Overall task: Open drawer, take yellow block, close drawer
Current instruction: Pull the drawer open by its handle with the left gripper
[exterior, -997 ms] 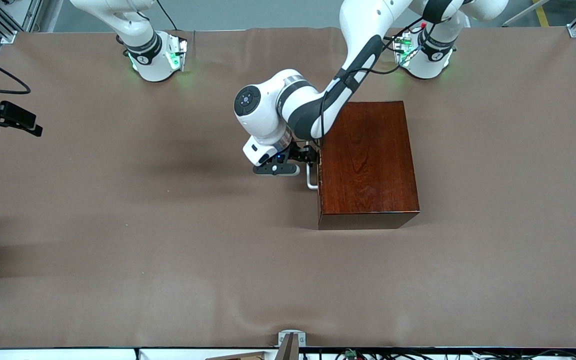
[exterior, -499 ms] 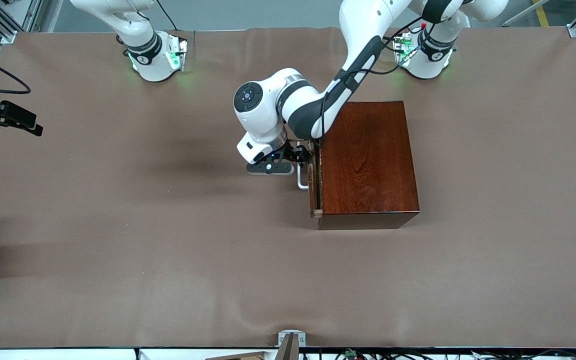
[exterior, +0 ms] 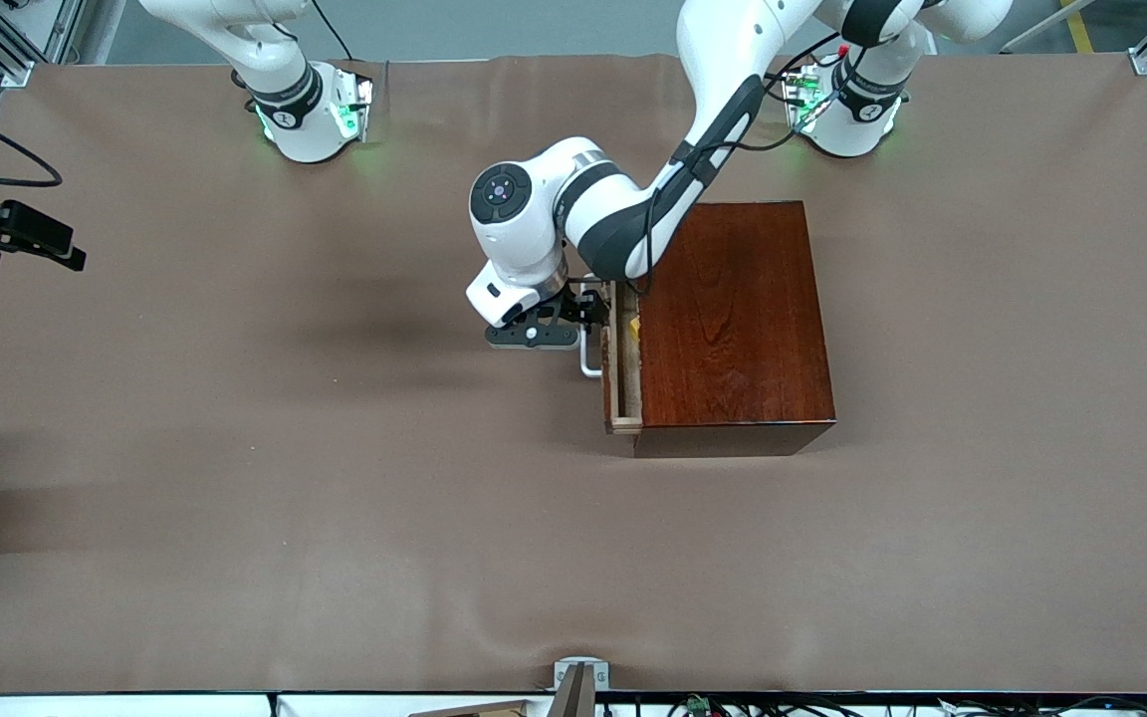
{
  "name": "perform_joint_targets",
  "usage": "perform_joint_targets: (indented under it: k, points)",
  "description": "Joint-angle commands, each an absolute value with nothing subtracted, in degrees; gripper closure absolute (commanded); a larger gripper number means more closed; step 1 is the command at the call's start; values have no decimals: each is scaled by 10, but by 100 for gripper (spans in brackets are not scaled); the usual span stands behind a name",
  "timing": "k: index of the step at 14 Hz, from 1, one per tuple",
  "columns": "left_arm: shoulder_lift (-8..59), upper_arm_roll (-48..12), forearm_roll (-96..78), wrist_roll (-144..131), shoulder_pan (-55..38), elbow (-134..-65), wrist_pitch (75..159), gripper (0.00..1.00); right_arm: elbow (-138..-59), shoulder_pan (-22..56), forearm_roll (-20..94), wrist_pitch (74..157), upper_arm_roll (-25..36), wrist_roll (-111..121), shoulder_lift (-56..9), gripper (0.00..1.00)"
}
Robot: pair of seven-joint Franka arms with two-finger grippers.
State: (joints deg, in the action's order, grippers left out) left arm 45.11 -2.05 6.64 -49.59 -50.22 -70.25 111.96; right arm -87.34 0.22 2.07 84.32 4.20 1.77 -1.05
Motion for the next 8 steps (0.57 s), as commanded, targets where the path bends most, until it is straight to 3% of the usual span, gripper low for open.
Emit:
perform_joint_targets:
  k: [1,8]
  points:
    - [454,-25,44,-497,-506,-695,1147,0,-865,-3,18,835,36,12,-11,0]
    - [462,-37,16,-495,-506,-694,1206,0,-864,-1,18,834,36,12,-11,0]
